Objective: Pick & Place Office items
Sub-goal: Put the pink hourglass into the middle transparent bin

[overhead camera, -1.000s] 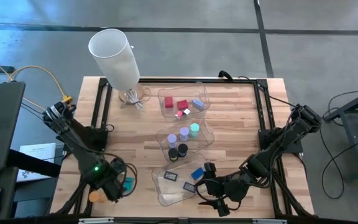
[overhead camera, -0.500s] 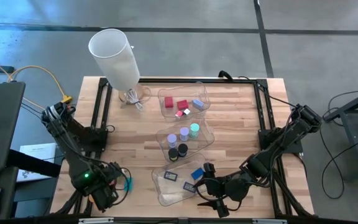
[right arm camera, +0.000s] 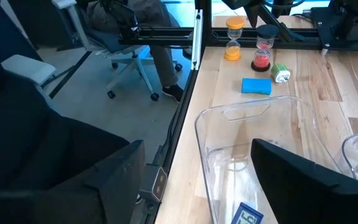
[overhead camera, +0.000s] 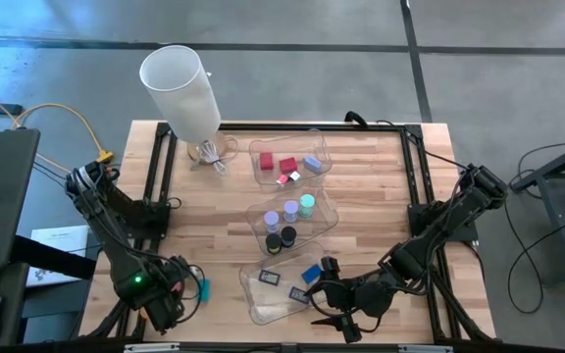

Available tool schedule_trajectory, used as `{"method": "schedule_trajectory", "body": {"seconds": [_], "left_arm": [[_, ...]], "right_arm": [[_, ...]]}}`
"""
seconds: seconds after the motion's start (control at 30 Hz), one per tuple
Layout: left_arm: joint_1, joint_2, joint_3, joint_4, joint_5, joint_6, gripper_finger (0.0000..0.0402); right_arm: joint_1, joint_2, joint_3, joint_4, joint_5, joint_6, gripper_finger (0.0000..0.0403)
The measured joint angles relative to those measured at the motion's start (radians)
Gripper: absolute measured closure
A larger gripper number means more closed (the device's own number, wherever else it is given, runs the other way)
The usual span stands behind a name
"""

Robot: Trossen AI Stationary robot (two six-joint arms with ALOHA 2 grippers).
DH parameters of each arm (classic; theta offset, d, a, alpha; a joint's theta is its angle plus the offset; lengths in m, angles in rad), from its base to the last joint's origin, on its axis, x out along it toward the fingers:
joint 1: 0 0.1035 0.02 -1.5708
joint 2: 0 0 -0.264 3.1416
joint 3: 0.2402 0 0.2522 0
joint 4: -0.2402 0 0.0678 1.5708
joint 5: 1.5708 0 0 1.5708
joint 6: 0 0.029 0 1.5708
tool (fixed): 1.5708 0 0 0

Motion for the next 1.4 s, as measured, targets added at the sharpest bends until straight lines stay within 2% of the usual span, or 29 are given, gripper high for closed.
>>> {"method": "schedule_trajectory", "body": {"seconds": [0.2, 0.5, 0.7, 0.97, 1.2, 1.4], "left_arm": [[0.008, -0.004, -0.018, 0.027, -0.002, 0.055, 0.016], [0.009, -0.06, -0.089, 0.03, -0.005, 0.041, 0.0211], [0.021, -0.06, -0.09, 0.032, -0.009, 0.064, 0.0218], [0.051, -0.06, -0.09, 0.03, -0.025, 0.082, 0.0214], [0.057, -0.06, -0.095, 0.007, -0.036, 0.055, 0.0166], [0.061, -0.059, -0.11, -0.007, -0.052, 0.043, 0.0159]], "right_arm": [[0.0, 0.0, 0.0, 0.0, 0.0, 0.0, 0.0119], [0.0, 0.0, 0.0, 0.011, 0.0, 0.0, 0.0119], [0.0, 0.0, 0.0, 0.02, 0.0, -0.001, 0.0119], [0.0, 0.0, 0.0, 0.023, 0.0, -0.031, 0.0119], [0.0, 0.0, 0.0, 0.022, 0.0, -0.034, 0.0119], [0.0, 0.0, 0.0, 0.022, 0.0, -0.053, 0.0119]]}}
